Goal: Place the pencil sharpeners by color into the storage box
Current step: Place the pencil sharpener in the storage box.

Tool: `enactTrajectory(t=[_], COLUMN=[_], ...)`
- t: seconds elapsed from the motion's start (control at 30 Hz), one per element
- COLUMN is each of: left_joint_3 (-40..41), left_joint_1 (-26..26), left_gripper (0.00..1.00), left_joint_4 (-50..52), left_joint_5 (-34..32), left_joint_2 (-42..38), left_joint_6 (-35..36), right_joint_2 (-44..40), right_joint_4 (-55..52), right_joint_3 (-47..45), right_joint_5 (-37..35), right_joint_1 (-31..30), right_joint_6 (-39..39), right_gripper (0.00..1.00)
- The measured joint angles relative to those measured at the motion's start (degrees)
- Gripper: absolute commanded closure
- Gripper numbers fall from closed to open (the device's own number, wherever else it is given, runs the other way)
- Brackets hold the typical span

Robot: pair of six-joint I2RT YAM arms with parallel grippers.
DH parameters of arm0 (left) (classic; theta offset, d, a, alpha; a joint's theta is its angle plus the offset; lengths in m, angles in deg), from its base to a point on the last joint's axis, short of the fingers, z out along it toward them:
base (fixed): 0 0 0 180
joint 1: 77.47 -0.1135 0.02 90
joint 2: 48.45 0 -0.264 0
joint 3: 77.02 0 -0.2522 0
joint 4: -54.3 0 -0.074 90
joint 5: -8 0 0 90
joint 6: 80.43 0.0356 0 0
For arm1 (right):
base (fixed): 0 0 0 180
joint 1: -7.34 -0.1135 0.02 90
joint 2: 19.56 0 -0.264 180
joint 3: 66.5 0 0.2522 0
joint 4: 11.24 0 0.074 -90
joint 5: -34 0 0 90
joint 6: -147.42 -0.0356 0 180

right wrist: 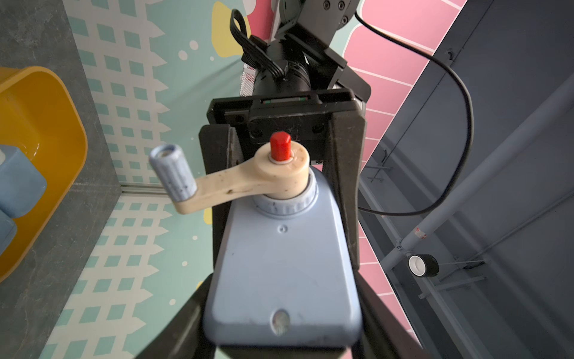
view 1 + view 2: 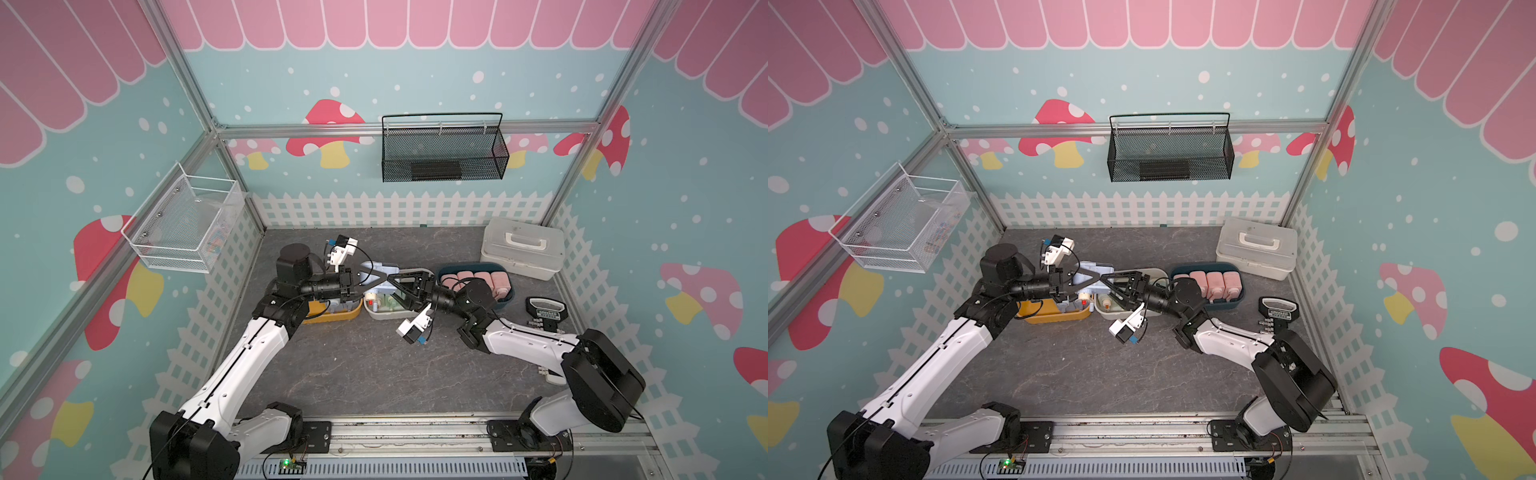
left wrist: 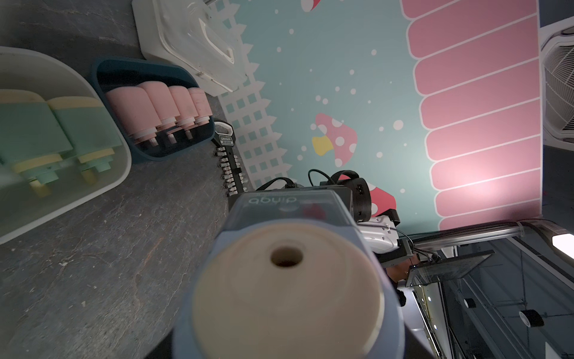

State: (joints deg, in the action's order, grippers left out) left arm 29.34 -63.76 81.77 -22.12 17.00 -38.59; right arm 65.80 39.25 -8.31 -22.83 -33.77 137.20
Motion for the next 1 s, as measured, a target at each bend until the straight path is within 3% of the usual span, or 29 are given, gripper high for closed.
enactTrajectory(t=[0.2, 0.33, 0.43, 0.53, 0.73, 1.0], left_joint_3=[-14.19, -14.43, -12.00, -9.29, -7.13, -10.23], left_joint_1=[-3.82, -3.98, -5.46, -8.57, -14.78, -15.06], left_gripper=[1.00, 1.00, 1.00, 1.00, 1.00, 1.00], left_joint_4=[29.53, 39.50, 41.35, 40.28, 34.32, 29.62], left_joint_5=[-31.65, -54.99, -66.29, -70.53, -68.41, -63.63], left_joint_2=[0.22, 2.43, 5.97, 10.38, 17.90, 29.14], left_joint_6=[15.69, 19.80, 22.45, 25.77, 29.07, 31.43], right_joint_2=[-0.20, -2.58, -6.01, -9.33, -12.94, -14.32], right_joint_4=[-12.94, -16.37, -18.14, -19.37, -22.01, -24.13], right_joint_3=[6.29, 5.11, 2.38, -0.87, -6.58, -7.37], right_joint_5=[-8.24, -11.91, -15.34, -18.25, -21.20, -22.25], right_joint_1=[2.32, 2.54, 2.49, 2.49, 2.49, 2.49], right_joint_6=[-14.45, -26.67, -34.45, -39.47, -43.74, -45.22], right_gripper=[0.01, 0.01, 0.01, 0.01, 0.01, 0.01])
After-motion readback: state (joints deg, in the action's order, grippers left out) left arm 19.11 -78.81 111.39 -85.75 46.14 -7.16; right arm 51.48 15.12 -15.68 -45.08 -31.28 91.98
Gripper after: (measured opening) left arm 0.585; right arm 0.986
